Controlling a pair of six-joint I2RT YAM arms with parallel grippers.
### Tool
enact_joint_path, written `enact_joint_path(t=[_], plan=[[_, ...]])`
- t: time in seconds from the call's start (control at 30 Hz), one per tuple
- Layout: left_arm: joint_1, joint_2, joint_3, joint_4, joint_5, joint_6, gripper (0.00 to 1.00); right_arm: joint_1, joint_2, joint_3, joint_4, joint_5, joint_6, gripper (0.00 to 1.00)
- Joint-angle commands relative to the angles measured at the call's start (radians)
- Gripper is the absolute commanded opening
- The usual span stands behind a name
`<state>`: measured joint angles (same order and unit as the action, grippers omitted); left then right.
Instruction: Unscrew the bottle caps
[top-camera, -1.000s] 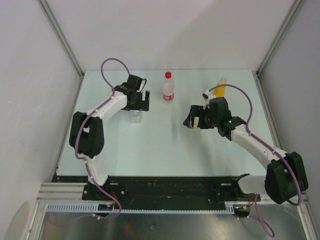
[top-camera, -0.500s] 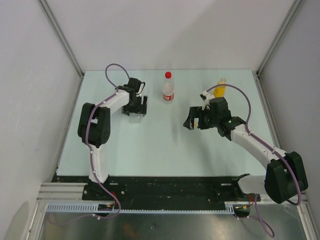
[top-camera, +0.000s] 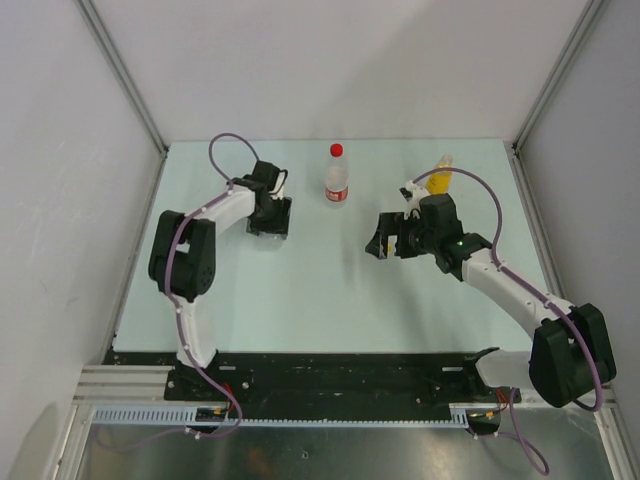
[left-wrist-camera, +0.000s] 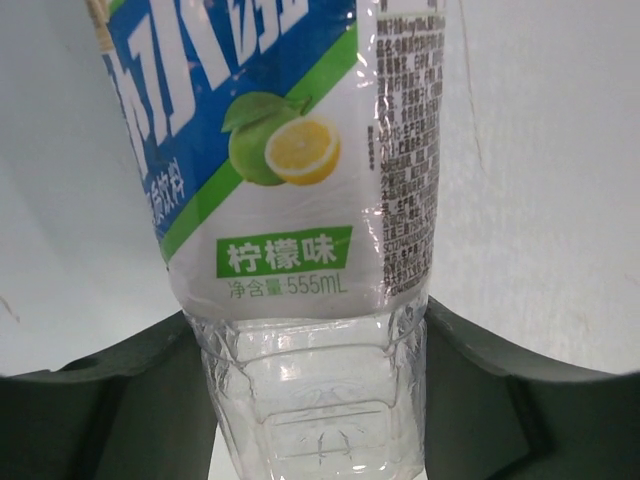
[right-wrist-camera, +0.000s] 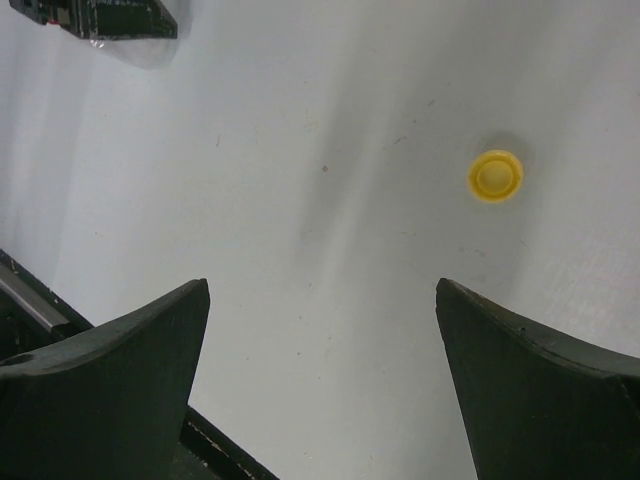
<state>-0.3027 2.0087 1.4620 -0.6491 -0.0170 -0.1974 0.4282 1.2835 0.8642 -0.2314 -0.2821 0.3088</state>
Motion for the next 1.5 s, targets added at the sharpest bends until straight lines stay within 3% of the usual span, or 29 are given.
enact_joint_path(t=[0.0,0.37,0.6,0.87,1.1,1.33,1.47], plan=[[-0.018,-0.192,-0.078,0.047,0.072,0.047,0.52,0.0,-0.046,0.016,0.069,-0.047,0.013,0.99],[-0.166,-0.682,-0.344,0.139,0.174,0.066,0.5,0.013,-0.134,0.022,0.238,-0.187,0.149,0.99],[-0.302,-0.96,-0.471,0.251,0.286,0.102,0.5,-0.006,-0.156,0.033,0.485,-0.336,0.387,0.99],[-0.414,-1.055,-0.503,0.272,0.383,0.126,0.5,-0.006,-0.139,0.035,0.764,-0.425,0.605,0.92],[-0.486,-1.045,-0.5,0.273,0.372,0.125,0.5,0.044,-0.128,0.044,0.819,-0.431,0.637,0.84],[-0.53,-1.025,-0.483,0.274,0.355,0.133,0.5,0.081,-0.112,0.065,0.784,-0.414,0.62,0.66],[-0.545,-1.017,-0.48,0.275,0.327,0.13,0.5,0.094,-0.104,0.074,0.781,-0.425,0.619,0.26]])
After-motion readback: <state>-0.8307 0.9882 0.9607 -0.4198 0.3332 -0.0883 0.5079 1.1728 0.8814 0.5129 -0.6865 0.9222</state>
